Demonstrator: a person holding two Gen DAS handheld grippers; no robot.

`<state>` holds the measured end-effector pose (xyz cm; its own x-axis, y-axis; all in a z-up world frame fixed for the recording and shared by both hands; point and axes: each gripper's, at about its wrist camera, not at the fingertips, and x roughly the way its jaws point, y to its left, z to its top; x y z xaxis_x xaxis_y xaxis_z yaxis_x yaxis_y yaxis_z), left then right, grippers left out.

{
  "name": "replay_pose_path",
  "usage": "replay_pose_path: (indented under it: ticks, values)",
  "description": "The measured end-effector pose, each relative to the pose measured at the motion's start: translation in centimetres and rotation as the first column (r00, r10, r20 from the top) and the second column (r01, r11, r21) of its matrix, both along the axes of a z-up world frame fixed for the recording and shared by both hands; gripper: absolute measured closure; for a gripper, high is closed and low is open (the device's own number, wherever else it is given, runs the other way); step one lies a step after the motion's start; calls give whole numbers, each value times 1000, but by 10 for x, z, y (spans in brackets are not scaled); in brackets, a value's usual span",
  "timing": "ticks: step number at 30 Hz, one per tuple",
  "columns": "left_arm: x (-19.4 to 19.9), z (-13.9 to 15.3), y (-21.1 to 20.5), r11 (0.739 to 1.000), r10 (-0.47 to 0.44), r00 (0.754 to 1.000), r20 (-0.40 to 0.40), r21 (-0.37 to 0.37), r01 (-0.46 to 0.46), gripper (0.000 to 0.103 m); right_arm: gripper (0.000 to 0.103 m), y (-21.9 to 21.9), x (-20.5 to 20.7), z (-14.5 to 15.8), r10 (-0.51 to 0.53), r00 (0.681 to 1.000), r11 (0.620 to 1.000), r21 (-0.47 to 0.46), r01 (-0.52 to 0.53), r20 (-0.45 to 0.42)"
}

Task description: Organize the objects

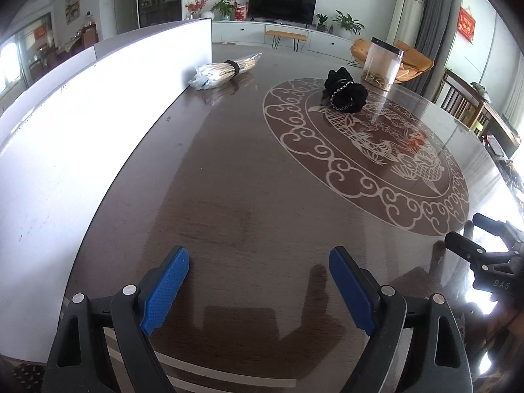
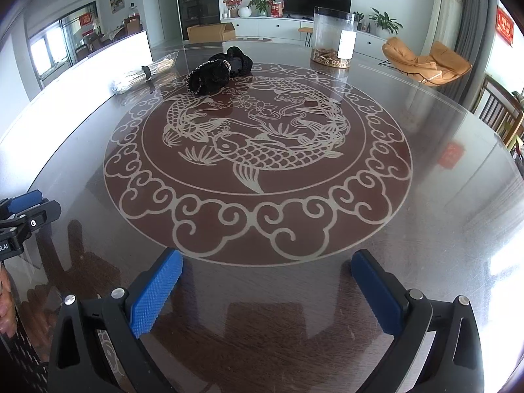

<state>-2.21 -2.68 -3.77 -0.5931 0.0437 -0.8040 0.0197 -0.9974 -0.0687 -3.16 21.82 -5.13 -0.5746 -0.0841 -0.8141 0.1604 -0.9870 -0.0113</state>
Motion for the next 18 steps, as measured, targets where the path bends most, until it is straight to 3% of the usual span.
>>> replay_pose_path:
  ticks: [6, 10, 13, 18]
  values:
    - [1, -2, 9, 997, -14, 1000, 11, -73, 15, 15, 0, 0, 0, 0, 0, 1000, 1000, 0, 0, 0]
    - [1, -2, 8, 997, -13, 1000, 16, -72, 14, 10, 0, 0, 0, 0, 0, 1000, 1000, 0, 0, 0]
    - [-1, -4, 5, 997, 5, 1000, 29, -73, -3, 0, 0, 0, 0, 0, 0, 1000, 1000, 0, 0, 0]
    - [-1, -5, 5, 997, 5, 1000, 28, -73, -3, 0, 0, 0, 0, 0, -1, 1000, 1000, 0, 1, 0]
